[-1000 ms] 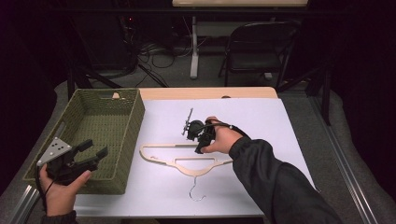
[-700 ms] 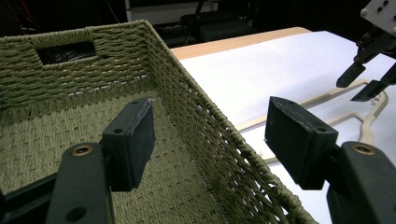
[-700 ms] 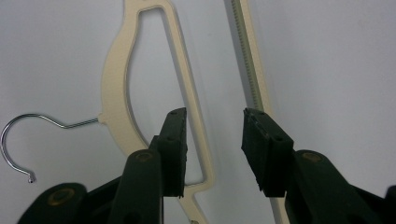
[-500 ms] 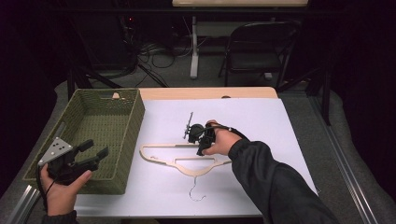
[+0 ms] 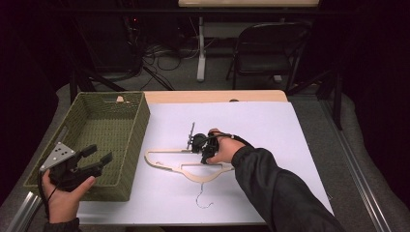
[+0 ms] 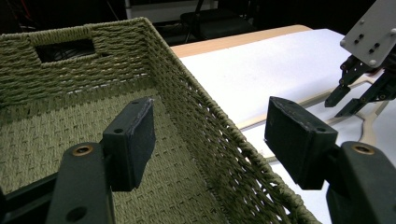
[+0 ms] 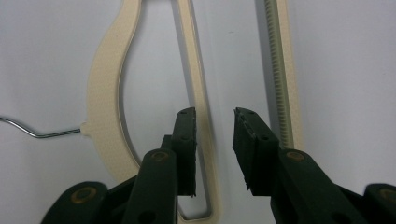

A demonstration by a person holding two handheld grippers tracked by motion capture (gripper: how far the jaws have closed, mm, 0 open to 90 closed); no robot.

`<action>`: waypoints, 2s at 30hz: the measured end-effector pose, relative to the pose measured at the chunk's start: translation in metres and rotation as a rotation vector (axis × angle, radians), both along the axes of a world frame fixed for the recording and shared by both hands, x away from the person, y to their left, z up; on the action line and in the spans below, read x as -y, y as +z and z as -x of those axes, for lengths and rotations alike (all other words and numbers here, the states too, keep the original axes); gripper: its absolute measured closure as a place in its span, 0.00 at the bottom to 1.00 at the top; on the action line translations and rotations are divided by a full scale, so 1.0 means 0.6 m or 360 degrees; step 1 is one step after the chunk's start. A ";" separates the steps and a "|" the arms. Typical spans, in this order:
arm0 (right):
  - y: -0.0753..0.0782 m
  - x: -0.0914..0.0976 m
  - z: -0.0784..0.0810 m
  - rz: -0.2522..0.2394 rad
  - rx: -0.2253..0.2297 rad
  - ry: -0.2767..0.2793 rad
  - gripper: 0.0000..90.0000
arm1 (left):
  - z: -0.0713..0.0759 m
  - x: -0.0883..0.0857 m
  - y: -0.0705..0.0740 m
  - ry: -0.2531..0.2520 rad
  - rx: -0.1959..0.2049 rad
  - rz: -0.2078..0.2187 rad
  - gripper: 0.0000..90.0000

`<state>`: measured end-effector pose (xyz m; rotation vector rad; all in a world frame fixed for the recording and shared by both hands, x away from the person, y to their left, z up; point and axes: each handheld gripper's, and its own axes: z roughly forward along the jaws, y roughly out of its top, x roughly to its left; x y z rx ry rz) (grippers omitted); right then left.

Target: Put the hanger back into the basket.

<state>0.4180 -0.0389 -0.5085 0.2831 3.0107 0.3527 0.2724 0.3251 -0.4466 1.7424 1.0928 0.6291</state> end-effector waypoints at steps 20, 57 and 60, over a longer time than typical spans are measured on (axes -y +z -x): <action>-0.013 -0.002 -0.001 0.0108 -0.0055 0.0027 0.79 | -0.002 0.002 -0.002 0.0000 -0.0009 -0.0009 0.37; -0.031 0.000 0.000 0.0236 -0.0084 0.0081 0.94 | -0.002 0.002 -0.003 0.0006 -0.0007 -0.0005 0.37; -0.030 0.002 0.001 0.0238 -0.0088 0.0090 0.95 | -0.001 0.003 -0.002 -0.0001 -0.0001 -0.0005 0.37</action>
